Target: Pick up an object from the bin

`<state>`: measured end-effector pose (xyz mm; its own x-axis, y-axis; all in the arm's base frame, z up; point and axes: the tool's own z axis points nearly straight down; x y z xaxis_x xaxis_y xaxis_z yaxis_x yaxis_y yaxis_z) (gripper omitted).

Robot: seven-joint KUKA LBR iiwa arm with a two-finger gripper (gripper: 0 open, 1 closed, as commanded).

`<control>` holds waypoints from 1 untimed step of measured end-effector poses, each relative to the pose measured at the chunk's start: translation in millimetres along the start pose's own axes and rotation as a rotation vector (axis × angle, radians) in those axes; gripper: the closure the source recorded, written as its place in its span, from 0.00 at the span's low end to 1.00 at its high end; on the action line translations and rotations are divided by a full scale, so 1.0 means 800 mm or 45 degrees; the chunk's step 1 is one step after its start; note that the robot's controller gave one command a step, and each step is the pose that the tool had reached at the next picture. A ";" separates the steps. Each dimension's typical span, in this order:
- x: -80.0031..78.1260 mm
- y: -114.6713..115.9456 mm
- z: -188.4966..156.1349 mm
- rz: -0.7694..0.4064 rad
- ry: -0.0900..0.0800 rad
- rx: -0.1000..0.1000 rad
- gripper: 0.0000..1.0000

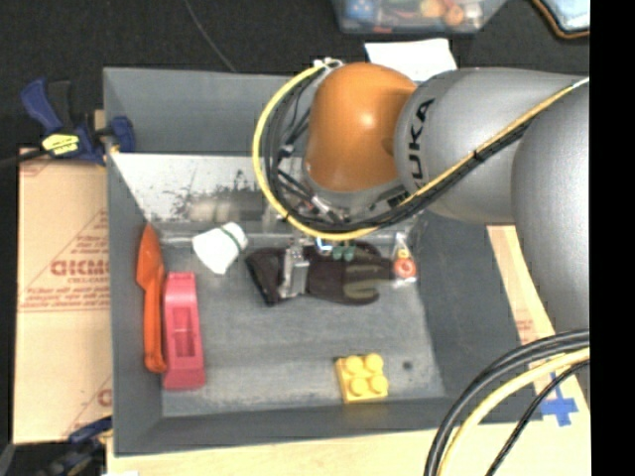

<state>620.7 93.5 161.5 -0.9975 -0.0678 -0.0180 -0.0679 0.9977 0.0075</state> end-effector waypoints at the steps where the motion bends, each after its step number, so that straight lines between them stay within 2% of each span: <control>1: -0.035 -0.083 0.076 0.141 0.020 0.009 0.00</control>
Offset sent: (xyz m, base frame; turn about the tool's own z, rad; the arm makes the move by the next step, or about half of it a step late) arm 0.0309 -0.0636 -0.0915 0.1386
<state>654.2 29.9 100.5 -0.9991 0.0429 -0.0019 0.0429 0.9991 0.0016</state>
